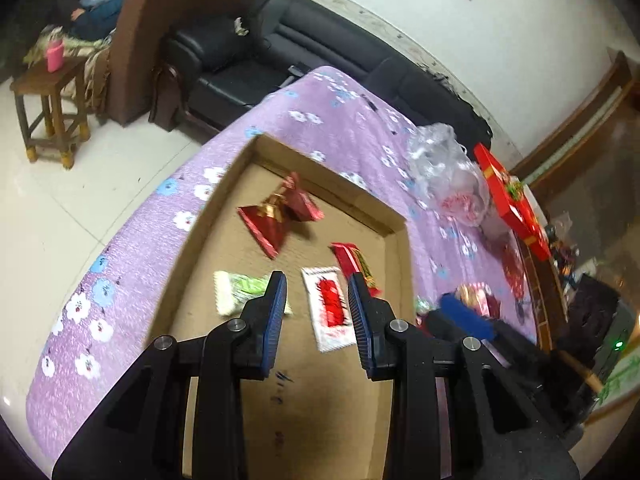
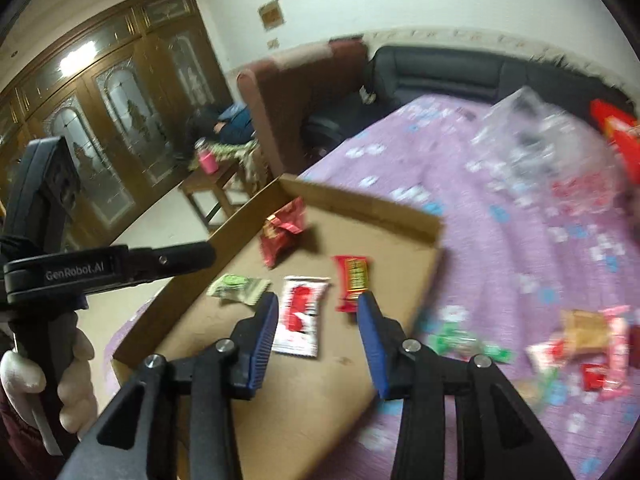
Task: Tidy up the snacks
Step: 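Open both tools to drop the sachet and green candy into the tray, then move both tools back over the remaining snacks on the cloth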
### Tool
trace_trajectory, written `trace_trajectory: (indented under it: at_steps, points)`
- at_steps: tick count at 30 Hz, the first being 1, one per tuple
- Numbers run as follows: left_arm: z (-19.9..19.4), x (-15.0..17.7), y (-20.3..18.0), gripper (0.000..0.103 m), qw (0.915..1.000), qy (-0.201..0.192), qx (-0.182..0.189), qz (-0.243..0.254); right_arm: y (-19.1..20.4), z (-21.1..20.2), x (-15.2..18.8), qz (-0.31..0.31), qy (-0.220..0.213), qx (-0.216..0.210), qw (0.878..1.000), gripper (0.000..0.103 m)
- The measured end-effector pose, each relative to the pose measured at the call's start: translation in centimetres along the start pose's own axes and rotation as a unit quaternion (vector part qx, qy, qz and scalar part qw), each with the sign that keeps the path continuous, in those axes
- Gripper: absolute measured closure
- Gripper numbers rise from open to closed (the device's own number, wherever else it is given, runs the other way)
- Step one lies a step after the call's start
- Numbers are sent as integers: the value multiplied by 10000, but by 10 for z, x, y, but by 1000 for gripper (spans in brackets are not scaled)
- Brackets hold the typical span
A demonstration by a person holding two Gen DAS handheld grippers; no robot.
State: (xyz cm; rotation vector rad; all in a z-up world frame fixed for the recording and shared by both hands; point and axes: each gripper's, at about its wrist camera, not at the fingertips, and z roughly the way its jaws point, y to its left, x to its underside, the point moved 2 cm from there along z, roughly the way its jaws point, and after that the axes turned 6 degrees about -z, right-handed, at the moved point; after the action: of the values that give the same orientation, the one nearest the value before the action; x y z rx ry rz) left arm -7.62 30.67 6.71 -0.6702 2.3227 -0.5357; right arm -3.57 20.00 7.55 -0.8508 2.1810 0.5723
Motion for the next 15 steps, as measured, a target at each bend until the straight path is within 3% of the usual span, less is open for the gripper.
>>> trace_trajectory:
  at_steps: [5, 8, 15]
  points:
    - [-5, 12, -25, 73, 9997, -11, 78, 231, -34, -58, 15, 95, -804, 780, 9937, 26]
    - [-6, 19, -38, 73, 9992, -8, 100, 376, -67, -93, 29, 439, -1183, 1229, 9844, 22]
    - [13, 37, -72, 73, 9966, 231, 67, 791, -164, -130, 67, 1698, -994, 1350, 9711, 21]
